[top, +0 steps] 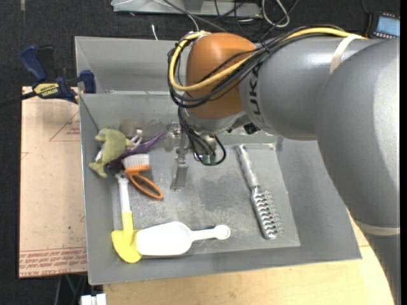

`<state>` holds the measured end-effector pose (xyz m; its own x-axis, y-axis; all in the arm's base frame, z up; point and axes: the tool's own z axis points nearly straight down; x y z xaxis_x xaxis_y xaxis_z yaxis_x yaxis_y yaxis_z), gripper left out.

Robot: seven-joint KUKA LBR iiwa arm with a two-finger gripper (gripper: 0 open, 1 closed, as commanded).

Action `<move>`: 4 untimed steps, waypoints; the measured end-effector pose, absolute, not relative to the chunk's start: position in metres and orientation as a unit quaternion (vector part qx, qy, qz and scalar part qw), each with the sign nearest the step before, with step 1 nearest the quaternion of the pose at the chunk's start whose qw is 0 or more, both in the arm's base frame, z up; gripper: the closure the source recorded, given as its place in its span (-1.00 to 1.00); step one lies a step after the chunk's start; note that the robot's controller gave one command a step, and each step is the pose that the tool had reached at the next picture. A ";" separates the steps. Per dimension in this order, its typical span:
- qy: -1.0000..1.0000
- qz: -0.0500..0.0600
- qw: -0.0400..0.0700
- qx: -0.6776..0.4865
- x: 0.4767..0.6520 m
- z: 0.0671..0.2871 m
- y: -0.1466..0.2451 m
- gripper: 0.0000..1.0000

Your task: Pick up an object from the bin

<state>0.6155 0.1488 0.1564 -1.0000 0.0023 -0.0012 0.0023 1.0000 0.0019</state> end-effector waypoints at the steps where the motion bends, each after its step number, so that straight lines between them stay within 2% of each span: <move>1: 1.000 0.001 0.001 0.001 0.615 0.156 0.149 -1.00; 2: 0.999 0.001 -0.002 -0.045 0.603 0.082 0.179 -1.00; 3: 0.999 0.002 0.006 -0.045 0.610 0.079 0.191 1.00; 4: 0.999 0.002 0.007 -0.045 0.610 0.079 0.191 1.00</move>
Offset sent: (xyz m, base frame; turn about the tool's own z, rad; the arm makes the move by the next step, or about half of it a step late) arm -0.0102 0.0286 -0.0703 -0.0907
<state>0.6101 0.1912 0.0787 -0.9959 -0.0900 -0.0131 -0.0901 0.9959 0.0027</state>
